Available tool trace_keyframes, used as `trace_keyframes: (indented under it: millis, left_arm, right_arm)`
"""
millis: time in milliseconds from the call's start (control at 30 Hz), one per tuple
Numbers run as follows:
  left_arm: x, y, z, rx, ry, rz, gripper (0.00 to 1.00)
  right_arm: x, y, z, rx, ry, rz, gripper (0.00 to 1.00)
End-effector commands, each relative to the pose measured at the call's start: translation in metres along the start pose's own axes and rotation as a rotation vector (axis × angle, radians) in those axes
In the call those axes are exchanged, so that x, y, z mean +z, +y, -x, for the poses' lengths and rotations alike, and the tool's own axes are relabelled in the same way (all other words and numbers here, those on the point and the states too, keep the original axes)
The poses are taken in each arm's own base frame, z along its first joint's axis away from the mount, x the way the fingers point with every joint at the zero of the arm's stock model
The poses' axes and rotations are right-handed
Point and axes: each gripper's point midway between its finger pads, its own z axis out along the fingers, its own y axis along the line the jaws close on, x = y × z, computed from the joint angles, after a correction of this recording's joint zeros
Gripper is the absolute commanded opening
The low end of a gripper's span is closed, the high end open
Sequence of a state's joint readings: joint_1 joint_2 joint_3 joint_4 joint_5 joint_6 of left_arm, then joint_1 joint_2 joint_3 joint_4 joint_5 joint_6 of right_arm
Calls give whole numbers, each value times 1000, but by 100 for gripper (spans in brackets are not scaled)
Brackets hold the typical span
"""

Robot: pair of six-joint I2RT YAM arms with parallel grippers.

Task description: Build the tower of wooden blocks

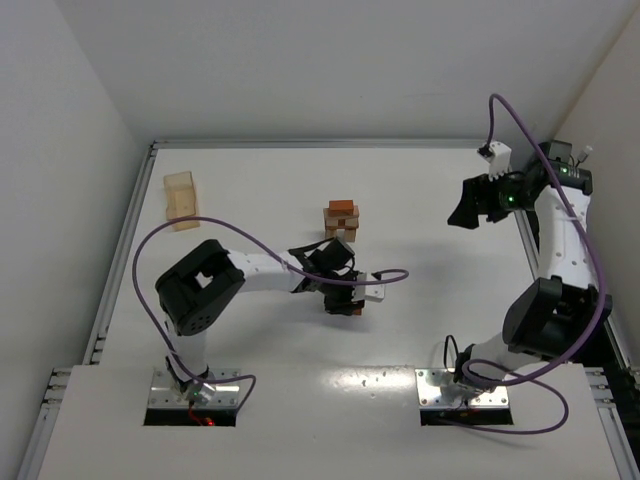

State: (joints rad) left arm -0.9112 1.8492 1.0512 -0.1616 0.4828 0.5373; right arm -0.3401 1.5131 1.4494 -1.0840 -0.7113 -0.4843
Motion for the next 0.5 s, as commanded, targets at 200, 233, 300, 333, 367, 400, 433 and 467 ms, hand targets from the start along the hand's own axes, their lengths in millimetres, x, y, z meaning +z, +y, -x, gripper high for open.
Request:
trace_keyframes:
  millis: [200, 233, 300, 333, 367, 400, 433, 467]
  left_arm:
    - [-4, 16, 11, -4, -3, 97, 0]
    - [-8, 17, 17, 3, -17, 106, 0]
    - [-31, 16, 27, 15, -49, 136, 0]
    - [-42, 19, 32, 9, -71, 159, 0]
    - [-54, 22, 39, 17, -94, 182, 0]
    - [-80, 24, 52, 27, -138, 217, 0]
    - [-91, 21, 58, 48, -148, 226, 0]
    - [-103, 19, 64, 73, -153, 233, 0]
  right_arm:
    - [-1, 3, 9, -20, -36, 32, 87]
    - [1, 5, 7, -13, -36, 43, 85]
    - [3, 7, 10, -30, -40, 46, 83]
    - [3, 9, 12, -39, -57, 54, 82]
    - [3, 11, 14, -40, -65, 64, 82]
    - [4, 12, 17, -46, -81, 77, 82]
    - [4, 14, 18, -46, -88, 85, 82]
    - [3, 15, 18, -63, -94, 81, 82]
